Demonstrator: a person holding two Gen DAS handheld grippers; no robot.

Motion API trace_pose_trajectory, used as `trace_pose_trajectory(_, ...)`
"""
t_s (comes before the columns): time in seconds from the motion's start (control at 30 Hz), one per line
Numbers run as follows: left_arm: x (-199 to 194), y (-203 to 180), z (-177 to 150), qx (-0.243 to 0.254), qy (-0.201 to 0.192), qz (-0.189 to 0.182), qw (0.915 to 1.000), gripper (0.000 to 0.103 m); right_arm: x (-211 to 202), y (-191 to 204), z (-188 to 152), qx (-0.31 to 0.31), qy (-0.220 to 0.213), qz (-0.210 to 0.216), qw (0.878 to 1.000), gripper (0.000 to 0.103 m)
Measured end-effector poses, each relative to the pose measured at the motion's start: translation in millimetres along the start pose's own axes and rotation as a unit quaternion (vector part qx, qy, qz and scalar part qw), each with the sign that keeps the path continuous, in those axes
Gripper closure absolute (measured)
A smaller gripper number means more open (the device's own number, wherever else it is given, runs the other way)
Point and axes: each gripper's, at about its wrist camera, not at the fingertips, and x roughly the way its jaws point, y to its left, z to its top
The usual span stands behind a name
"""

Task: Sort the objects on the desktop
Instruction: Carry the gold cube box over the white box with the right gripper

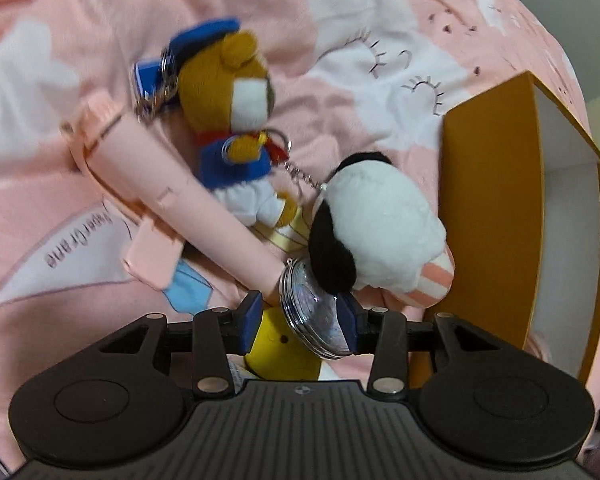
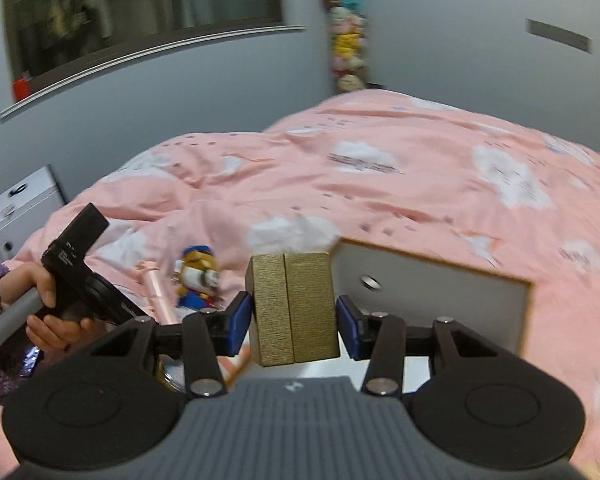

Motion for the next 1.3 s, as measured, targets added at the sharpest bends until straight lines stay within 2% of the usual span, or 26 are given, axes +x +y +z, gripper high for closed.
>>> trace_pose_trajectory(0.17,10,2,2,-0.02,0.005,-0.011,0.9997,0.057,-17,-18,-24,0.037,0.01,-0.038,0.999,0.055)
trace_pose_trajectory(0.2,10,1,2,-0.024,0.005,-0.011,0.9996,0.061,-20,-21,-29,0.043,0.013,-0.044,0.998,0.055)
trace_pose_trajectory(0.4,-2,-15,-5,-0.024,-0.018,-0.005,0.9995,0.067,-36,-29,-49,0.051,0.02,-0.078,0.995,0.055)
trace_pose_trajectory(0.67,-2,-42,-20,-0.012,-0.053,0.015,0.9984,0.068,-46,-41,-59,0.07,0.01,-0.074,0.995,0.055)
trace_pose_trajectory(0.83,-3,-46,-26,-0.056,-0.078,0.019,0.9952,0.068,-50,-51,-66,0.078,0.002,-0.063,0.995,0.055)
trace_pose_trajectory(1.0,1,-45,-26,-0.124,-0.104,0.042,0.9859,0.068,-57,-64,-73,0.087,-0.012,-0.051,0.995,0.055)
trace_pose_trajectory(1.13,1,-38,-28,-0.18,-0.128,0.04,0.9745,0.068,-59,-73,-79,0.09,-0.023,-0.031,0.995,0.055)
trace_pose_trajectory(1.23,-3,-34,-32,-0.215,-0.143,0.023,0.9659,0.069,-58,-78,-83,0.086,-0.026,-0.021,0.996,0.055)
trace_pose_trajectory(1.3,-7,-38,-35,-0.221,-0.148,0.043,0.9631,0.069,-57,-80,-86,0.081,-0.028,-0.014,0.996,0.055)
